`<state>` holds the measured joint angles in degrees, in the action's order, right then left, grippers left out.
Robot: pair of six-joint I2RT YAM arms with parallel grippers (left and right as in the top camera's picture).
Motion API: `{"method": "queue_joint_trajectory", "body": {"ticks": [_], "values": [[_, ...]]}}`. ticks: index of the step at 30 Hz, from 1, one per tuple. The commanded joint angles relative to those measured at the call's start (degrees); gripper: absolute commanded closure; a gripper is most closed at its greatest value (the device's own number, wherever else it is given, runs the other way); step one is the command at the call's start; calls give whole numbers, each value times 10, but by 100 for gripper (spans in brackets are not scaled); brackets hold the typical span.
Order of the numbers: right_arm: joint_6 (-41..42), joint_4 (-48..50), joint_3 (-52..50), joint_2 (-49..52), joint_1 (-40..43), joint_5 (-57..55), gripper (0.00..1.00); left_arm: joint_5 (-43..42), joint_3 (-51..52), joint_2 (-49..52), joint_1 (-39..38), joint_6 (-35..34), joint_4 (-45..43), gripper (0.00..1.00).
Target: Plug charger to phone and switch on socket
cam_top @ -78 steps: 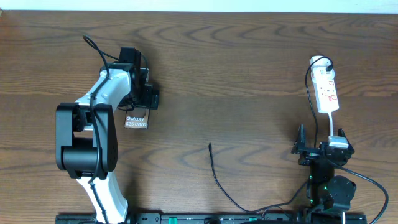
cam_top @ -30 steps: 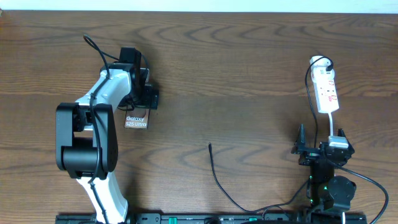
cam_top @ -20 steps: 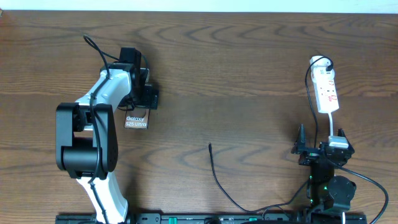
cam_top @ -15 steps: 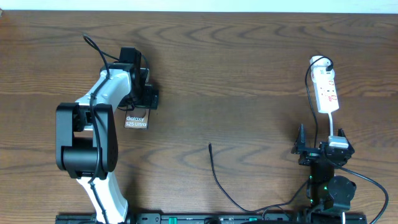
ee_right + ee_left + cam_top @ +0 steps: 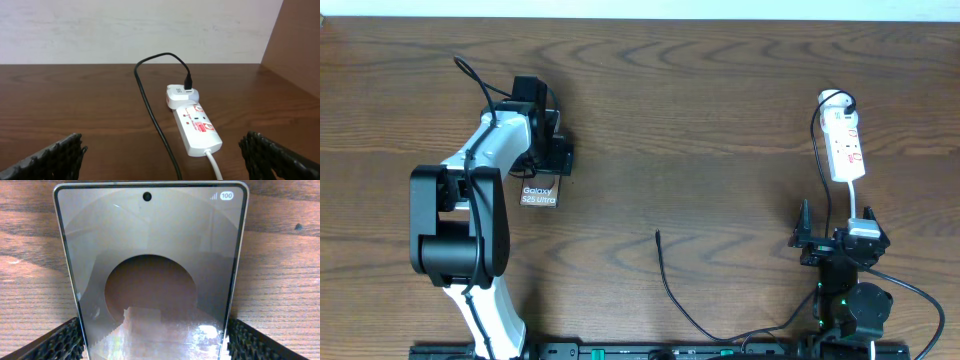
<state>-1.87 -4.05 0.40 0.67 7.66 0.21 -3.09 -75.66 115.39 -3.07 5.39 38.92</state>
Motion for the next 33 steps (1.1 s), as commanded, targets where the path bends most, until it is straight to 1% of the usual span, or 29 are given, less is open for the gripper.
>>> {"method": "queue_joint_trajectory", "body": {"ticks": [1, 28, 33], "values": [[5, -3, -1, -4, 3, -3, 1, 23, 22, 14, 1, 6, 4, 16], [5, -3, -1, -4, 3, -3, 1, 23, 22, 14, 1, 5, 4, 17], [5, -3, -1, -4, 3, -3, 1, 23, 22, 14, 1, 5, 4, 19]]}}
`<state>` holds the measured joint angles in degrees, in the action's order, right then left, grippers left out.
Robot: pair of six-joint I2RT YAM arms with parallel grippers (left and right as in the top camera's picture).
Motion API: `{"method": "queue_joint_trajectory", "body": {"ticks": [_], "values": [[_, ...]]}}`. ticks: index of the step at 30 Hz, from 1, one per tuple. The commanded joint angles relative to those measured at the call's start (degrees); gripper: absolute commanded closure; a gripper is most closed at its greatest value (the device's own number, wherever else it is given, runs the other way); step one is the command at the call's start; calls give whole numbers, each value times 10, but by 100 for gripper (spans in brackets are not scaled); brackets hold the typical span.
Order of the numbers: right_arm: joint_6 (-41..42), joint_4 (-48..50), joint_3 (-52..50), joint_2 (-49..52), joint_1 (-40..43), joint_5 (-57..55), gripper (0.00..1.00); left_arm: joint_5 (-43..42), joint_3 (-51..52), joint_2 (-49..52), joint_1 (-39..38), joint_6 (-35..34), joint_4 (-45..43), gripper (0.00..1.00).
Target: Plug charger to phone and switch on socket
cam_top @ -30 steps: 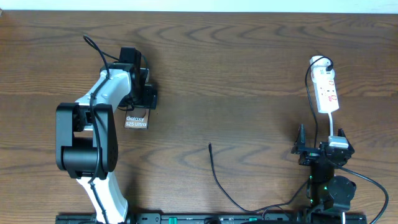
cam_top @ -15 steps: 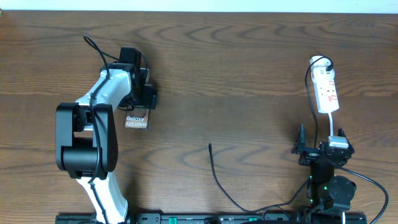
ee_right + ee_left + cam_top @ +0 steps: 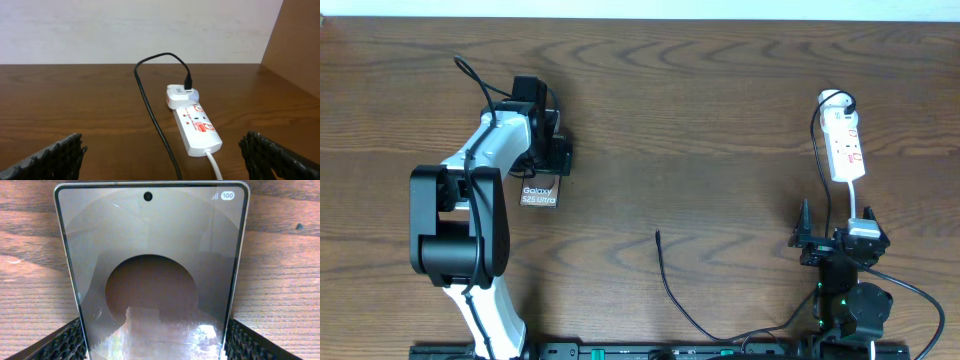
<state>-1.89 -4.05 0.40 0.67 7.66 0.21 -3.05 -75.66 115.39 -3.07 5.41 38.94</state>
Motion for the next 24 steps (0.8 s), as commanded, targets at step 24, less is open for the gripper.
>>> {"method": "queue_joint_trajectory", "body": {"ticks": [24], "values": [[6, -3, -1, -4, 3, -3, 1, 22, 22, 14, 1, 5, 4, 25]]}}
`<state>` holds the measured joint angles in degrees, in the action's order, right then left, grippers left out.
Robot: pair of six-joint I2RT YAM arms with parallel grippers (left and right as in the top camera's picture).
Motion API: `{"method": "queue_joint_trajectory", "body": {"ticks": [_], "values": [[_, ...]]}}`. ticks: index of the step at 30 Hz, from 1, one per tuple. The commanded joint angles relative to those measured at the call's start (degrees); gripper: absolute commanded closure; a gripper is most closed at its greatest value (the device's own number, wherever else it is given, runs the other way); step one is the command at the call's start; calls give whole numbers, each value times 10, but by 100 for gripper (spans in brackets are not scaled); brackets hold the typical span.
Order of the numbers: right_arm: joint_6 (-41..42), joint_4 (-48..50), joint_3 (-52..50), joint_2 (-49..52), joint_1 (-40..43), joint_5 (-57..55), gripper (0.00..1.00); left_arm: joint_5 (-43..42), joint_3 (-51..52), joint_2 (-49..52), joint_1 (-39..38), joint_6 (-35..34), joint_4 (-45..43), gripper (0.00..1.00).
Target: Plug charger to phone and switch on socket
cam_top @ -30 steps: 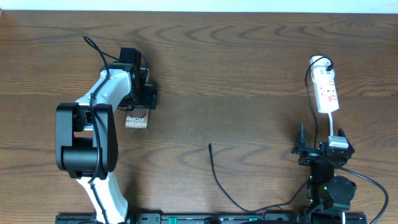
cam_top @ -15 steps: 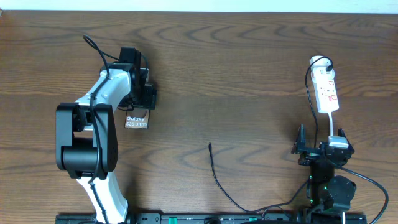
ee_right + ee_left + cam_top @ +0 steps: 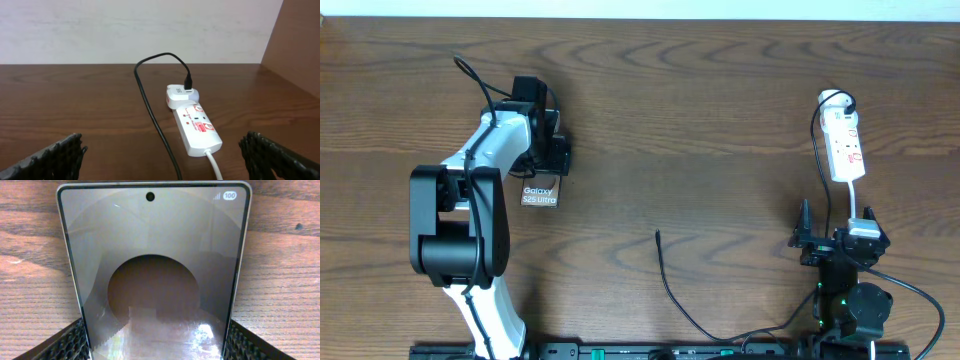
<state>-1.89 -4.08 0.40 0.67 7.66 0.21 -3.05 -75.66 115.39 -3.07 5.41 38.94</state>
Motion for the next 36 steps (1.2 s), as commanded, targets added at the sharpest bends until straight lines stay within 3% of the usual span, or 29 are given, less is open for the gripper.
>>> {"method": "queue_joint_trajectory", "body": {"ticks": [1, 15, 25, 32, 36], "values": [[6, -2, -1, -4, 3, -3, 1, 22, 22, 14, 1, 5, 4, 25], [6, -3, -1, -4, 3, -3, 1, 22, 22, 14, 1, 5, 4, 27], [6, -3, -1, -4, 3, -3, 1, 22, 22, 14, 1, 5, 4, 35], [6, -2, -1, -4, 3, -3, 1, 22, 22, 14, 1, 5, 4, 43], [6, -2, -1, -4, 3, -3, 1, 22, 22, 14, 1, 5, 6, 57]]}}
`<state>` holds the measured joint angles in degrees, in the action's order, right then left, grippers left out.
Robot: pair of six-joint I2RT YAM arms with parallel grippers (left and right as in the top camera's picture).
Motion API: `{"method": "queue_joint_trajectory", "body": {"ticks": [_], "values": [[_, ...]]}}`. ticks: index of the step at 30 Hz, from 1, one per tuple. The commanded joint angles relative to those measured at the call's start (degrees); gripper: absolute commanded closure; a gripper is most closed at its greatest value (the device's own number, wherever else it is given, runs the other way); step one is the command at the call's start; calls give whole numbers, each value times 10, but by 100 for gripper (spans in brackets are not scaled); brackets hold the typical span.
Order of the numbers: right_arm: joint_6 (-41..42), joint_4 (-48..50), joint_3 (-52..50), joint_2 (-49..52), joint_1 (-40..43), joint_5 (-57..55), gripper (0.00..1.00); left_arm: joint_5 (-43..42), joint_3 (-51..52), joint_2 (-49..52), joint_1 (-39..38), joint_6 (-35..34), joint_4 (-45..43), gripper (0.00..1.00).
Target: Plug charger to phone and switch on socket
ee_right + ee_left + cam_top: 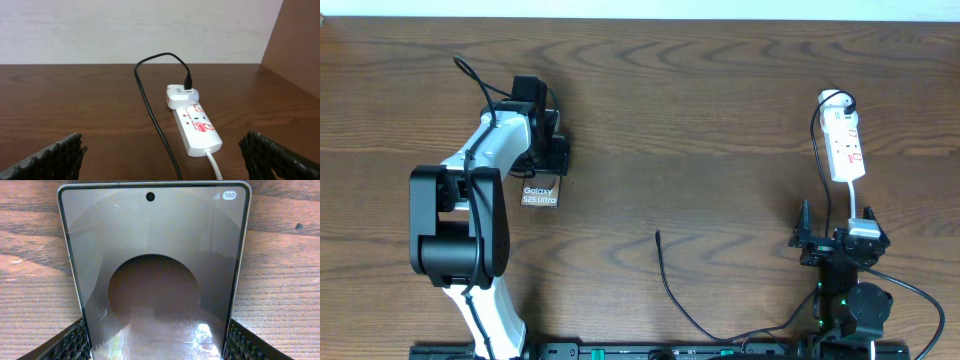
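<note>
A phone (539, 196) lies screen-up on the table's left side, its label reading "Galaxy S25 Ultra". It fills the left wrist view as the phone (155, 280). My left gripper (542, 172) is shut on its far end, both pads (75, 342) against its side edges. A white power strip (844, 145) with a white charger adapter (833, 99) plugged in lies at the far right. The black charger cable (665, 270) has its free plug end lying mid-table. My right gripper (836, 224) stands open near the front right, facing the power strip (197, 127).
The wooden table (720, 120) has a white wall along its far edge. A white power cord (216, 167) runs from the strip towards my right gripper (165, 155). The black cable (150, 110) loops from the adapter (180, 95) past my right arm.
At the oldest moment my left gripper's pads flanked the phone's end with the right arm still and open. By the last earlier moment the pads stood slightly closer in on the phone's edges. Cable, strip and right gripper have stayed where they were throughout.
</note>
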<state>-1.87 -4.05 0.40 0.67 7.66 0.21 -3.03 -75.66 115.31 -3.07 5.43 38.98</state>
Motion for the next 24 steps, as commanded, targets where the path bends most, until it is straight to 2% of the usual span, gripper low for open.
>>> {"method": "queue_joint_trajectory", "body": {"ticks": [1, 6, 7, 8, 24], "values": [[5, -3, -1, -4, 3, -3, 1, 22, 22, 15, 1, 5, 6, 61], [5, -3, -1, -4, 3, -3, 1, 22, 22, 15, 1, 5, 6, 78], [5, -3, -1, -4, 3, -3, 1, 22, 22, 15, 1, 5, 6, 87], [5, -3, -1, -4, 3, -3, 1, 22, 22, 15, 1, 5, 6, 92], [5, -3, -1, -4, 3, -3, 1, 22, 21, 15, 1, 5, 6, 93]]}}
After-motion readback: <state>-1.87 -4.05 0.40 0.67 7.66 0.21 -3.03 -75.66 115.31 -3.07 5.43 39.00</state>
